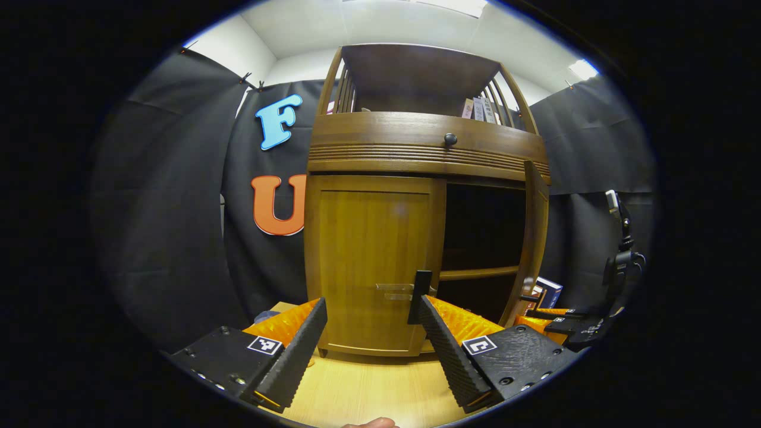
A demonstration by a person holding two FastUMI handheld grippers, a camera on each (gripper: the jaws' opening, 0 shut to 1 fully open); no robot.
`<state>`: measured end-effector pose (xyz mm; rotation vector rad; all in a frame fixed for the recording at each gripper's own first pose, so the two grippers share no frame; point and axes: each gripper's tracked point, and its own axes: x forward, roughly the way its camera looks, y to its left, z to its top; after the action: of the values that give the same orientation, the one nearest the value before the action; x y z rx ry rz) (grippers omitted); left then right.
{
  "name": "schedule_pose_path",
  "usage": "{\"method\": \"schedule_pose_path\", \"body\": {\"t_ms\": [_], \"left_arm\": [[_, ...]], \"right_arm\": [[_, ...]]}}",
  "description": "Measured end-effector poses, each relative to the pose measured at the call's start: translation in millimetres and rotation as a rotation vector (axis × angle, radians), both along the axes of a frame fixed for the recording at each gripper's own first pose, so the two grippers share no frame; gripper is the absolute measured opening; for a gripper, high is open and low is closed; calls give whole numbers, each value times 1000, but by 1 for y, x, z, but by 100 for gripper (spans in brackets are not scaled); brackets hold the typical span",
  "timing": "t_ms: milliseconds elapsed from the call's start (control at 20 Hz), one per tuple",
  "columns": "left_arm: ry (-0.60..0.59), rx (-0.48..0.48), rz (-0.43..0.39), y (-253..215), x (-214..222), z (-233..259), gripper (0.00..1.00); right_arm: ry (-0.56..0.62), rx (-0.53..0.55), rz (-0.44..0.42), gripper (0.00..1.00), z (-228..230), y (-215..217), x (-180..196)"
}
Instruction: Open the right door of the double-door shoe cabinet with the right hand, and open the left door with the left hand.
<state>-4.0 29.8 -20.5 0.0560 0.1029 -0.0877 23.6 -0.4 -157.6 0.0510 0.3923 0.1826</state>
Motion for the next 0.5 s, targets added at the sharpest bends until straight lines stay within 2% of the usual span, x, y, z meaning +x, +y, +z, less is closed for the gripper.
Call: {"method": "schedule_pose_path", "body": {"t_ms": [500], "left_arm": [[40,-3,-114,-28,-1,-11,94]], "right_arm": [[-24,-22,-56,26,6,-35,-28]]}}
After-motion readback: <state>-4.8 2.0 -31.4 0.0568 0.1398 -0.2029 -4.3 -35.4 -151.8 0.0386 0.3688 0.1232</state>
